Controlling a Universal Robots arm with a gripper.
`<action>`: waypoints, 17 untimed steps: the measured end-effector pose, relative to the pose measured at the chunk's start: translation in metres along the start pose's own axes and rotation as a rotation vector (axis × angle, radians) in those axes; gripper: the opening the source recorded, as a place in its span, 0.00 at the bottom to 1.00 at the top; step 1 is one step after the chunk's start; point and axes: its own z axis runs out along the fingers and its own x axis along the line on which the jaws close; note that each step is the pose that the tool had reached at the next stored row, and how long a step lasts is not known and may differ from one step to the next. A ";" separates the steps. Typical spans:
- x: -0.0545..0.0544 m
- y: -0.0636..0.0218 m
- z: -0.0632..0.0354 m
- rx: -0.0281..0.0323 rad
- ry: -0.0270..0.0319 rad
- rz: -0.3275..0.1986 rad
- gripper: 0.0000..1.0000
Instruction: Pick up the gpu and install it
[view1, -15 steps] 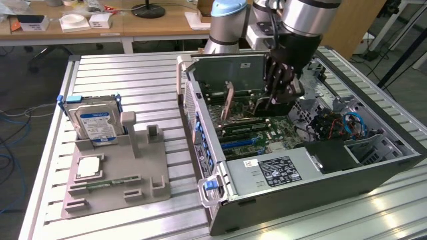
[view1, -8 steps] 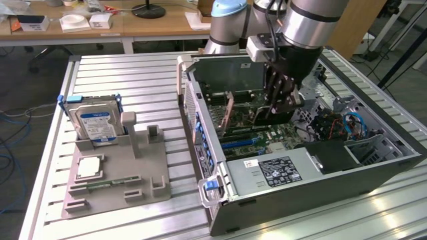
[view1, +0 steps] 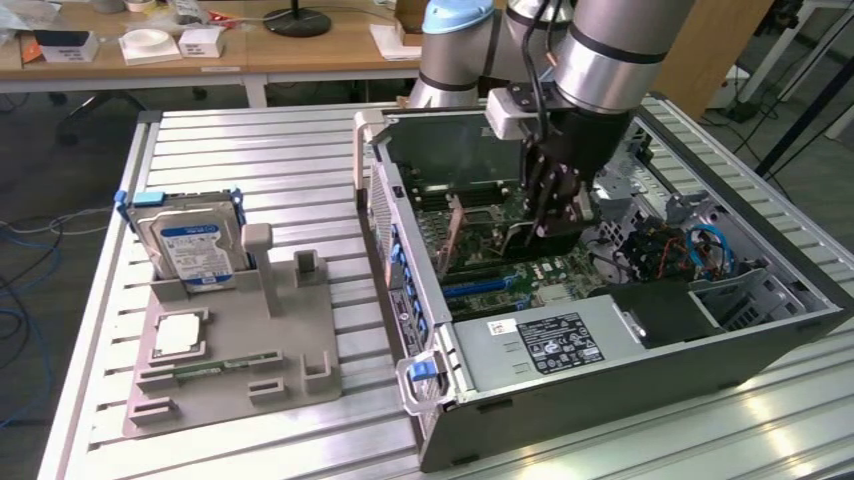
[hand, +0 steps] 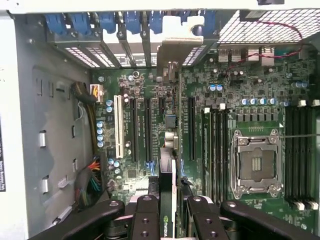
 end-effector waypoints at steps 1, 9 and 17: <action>0.000 0.0002 0.0017 0.0015 -0.0002 -0.002 0.26; -0.002 0.0007 0.0090 0.0172 0.0069 -0.035 0.26; -0.003 0.0064 0.0212 0.0209 0.0060 -0.035 0.26</action>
